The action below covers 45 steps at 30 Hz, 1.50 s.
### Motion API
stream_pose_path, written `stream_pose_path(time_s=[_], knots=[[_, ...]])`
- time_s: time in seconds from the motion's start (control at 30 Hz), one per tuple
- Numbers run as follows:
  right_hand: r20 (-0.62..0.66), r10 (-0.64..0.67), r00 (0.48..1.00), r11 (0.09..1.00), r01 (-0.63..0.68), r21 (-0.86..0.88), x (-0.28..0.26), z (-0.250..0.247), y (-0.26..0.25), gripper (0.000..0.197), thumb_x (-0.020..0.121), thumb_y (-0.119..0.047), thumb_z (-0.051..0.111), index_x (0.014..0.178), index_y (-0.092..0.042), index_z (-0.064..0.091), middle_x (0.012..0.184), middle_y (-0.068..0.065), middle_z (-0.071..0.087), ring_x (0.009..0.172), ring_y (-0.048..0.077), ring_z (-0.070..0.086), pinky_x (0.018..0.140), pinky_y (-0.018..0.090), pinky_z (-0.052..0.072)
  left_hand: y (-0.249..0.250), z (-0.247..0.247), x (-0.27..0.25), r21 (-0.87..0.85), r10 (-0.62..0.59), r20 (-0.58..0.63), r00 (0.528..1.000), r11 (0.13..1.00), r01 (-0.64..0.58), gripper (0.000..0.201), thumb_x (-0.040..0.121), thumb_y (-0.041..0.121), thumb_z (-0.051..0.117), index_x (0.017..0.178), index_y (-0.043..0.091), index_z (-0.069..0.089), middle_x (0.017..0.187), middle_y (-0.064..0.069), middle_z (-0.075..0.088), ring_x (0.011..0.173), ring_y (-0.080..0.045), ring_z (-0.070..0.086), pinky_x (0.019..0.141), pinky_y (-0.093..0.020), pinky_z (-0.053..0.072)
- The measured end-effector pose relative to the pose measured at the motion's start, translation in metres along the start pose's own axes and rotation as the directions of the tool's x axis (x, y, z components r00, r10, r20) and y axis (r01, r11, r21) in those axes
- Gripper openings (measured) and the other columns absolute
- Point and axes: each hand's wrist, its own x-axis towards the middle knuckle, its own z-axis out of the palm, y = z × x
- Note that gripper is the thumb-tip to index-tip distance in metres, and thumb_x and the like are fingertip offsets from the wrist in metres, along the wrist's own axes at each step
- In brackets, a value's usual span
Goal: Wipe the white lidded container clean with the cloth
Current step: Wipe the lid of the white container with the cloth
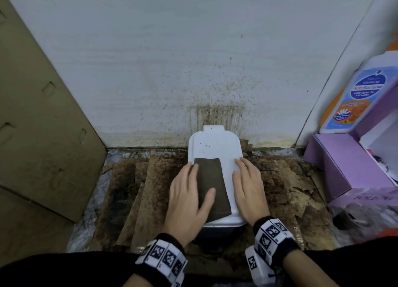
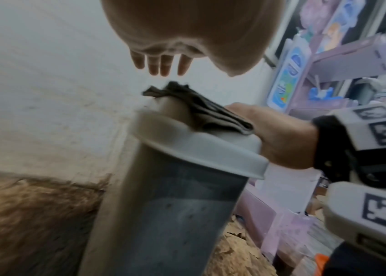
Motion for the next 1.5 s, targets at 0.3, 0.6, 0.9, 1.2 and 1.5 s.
stream_pose_path(time_s=[0.3, 0.6, 0.9, 1.2, 1.5], knots=[[0.168, 0.214, 0.962, 0.906, -0.260, 0.333, -0.001, 0.005, 0.006, 0.059, 0.105, -0.051, 0.018, 0.160, -0.034, 0.005, 0.165, -0.019, 0.005, 0.153, 0.001, 0.005, 0.128, 0.041, 0.009, 0.032, 0.036, 0.024, 0.357, -0.022, 0.166, 0.986, 0.933, -0.040, 0.072, 0.097, 0.058, 0.022, 0.160, 0.024, 0.010, 0.167, -0.015, -0.001, 0.153, -0.035, -0.008, 0.122, -0.052, 0.000], [0.166, 0.203, 0.965, 0.916, -0.247, 0.317, -0.004, 0.011, 0.009, 0.065, 0.100, -0.064, 0.017, 0.159, -0.039, 0.007, 0.166, -0.021, 0.008, 0.152, -0.001, 0.006, 0.128, 0.040, 0.010, 0.008, 0.026, 0.009, 0.245, -0.080, 0.216, 0.973, 0.969, 0.025, 0.077, 0.098, 0.055, 0.010, 0.157, 0.012, -0.013, 0.164, -0.010, -0.025, 0.150, -0.019, -0.026, 0.125, -0.042, 0.000], [0.149, 0.168, 0.974, 0.931, -0.206, 0.300, -0.003, 0.011, 0.012, 0.062, 0.103, -0.059, 0.021, 0.160, -0.036, 0.009, 0.165, -0.021, 0.013, 0.149, -0.006, 0.010, 0.126, 0.032, 0.012, -0.003, 0.021, 0.003, -0.172, -0.081, 0.206, 0.975, 0.978, 0.118, 0.093, 0.096, 0.060, 0.043, 0.155, 0.023, -0.018, 0.158, 0.016, -0.034, 0.144, 0.005, -0.030, 0.119, -0.022, -0.008], [0.152, 0.168, 0.974, 0.932, -0.207, 0.297, -0.002, 0.011, 0.011, 0.068, 0.099, -0.062, 0.020, 0.160, -0.035, 0.009, 0.165, -0.023, 0.010, 0.149, -0.007, 0.009, 0.125, 0.028, 0.010, -0.016, 0.009, 0.045, -0.229, -0.062, 0.421, 0.905, 0.958, 0.173, 0.070, 0.105, 0.047, 0.030, 0.157, 0.026, -0.012, 0.156, 0.014, -0.036, 0.144, -0.004, -0.034, 0.119, -0.025, -0.010], [0.179, 0.168, 0.969, 0.927, -0.217, 0.306, 0.000, 0.013, 0.015, 0.076, 0.092, -0.072, 0.016, 0.160, -0.040, 0.005, 0.165, -0.027, 0.005, 0.150, -0.010, 0.002, 0.127, 0.032, 0.008, -0.027, 0.013, 0.127, -0.119, -0.079, 0.462, 0.884, 0.982, 0.150, 0.067, 0.108, 0.039, 0.028, 0.158, 0.016, -0.010, 0.162, -0.001, -0.029, 0.149, -0.017, -0.027, 0.121, -0.035, -0.007]])
